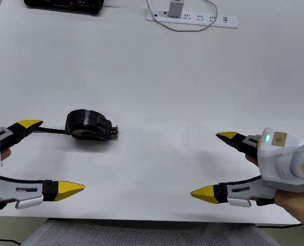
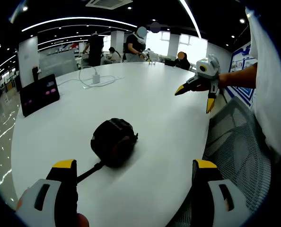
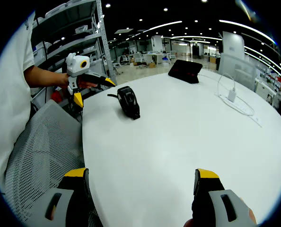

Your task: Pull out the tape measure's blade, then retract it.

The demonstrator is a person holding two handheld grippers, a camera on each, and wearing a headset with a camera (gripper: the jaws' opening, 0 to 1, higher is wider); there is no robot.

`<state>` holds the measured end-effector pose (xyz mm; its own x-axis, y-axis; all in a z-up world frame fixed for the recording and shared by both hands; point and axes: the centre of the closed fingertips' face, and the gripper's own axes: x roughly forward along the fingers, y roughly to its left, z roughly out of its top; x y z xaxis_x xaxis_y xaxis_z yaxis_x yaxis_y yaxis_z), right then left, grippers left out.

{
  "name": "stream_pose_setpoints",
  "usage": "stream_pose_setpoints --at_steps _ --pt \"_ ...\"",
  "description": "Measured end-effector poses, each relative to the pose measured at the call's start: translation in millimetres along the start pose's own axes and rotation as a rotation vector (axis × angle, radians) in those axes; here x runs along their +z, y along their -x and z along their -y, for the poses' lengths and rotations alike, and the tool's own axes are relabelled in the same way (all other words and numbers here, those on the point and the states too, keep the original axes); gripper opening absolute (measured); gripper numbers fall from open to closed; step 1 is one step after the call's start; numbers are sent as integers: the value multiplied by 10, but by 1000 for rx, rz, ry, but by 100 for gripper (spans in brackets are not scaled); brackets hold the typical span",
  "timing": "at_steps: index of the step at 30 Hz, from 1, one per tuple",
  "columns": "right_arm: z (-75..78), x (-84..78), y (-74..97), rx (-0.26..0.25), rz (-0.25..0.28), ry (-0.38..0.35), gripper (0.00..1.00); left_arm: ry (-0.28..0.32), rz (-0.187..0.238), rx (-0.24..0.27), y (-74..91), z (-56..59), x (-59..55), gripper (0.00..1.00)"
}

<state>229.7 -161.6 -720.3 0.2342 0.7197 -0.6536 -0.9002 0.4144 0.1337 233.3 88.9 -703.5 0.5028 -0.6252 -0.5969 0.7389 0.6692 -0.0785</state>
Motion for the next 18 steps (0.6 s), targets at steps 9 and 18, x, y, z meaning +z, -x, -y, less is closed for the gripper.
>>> stream_pose_setpoints --at_steps 9,18 --pt "27 -5 5 -8 0 -2 90 10 2 18 -10 -29 8 99" --pt "25 -15 3 -4 -6 -8 88 18 0 34 -21 -61 -15 92"
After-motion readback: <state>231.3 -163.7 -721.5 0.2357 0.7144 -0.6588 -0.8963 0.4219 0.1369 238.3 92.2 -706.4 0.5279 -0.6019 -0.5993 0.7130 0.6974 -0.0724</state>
